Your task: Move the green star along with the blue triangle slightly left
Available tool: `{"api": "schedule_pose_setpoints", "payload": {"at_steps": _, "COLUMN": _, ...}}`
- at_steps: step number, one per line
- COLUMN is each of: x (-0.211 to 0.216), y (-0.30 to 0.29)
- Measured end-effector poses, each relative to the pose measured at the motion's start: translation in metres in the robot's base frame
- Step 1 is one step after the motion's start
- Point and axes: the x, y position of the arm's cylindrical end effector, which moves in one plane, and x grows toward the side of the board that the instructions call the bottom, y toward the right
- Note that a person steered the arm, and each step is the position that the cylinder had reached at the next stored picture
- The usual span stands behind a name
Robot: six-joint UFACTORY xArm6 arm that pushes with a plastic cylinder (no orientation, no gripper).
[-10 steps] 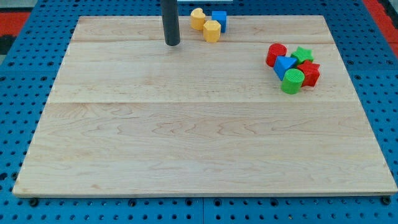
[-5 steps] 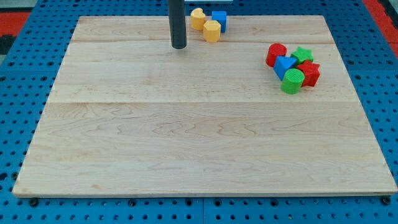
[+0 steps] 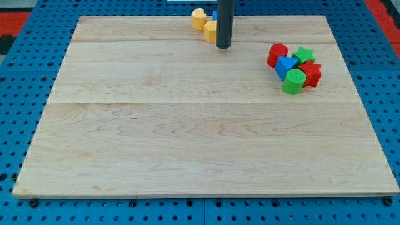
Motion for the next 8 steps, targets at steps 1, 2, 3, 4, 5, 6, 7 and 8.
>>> {"api": "schedule_pose_setpoints", "payload": {"at_steps": 1, "x": -0.001, "y": 0.014}}
{"api": "schedule_pose_setpoints", "payload": {"at_steps": 2, "x": -0.035, "y": 0.043}}
{"api": "schedule_pose_setpoints", "payload": {"at_steps": 3, "x": -0.064, "y": 0.093}}
{"api": "schedule_pose_setpoints", "payload": {"at_steps": 4, "x": -0.046, "y": 0.181}}
{"api": "schedule_pose_setpoints", "payload": {"at_steps": 5, "x": -0.014, "y": 0.194}}
{"api": "schedule_pose_setpoints", "payload": {"at_steps": 6, "x": -0.012, "y": 0.152}}
{"api": "schedule_pose_setpoints", "payload": {"at_steps": 7, "x": -0.008, "y": 0.145}}
{"api": "schedule_pose_setpoints", "payload": {"at_steps": 8, "x": -0.006, "y": 0.189}}
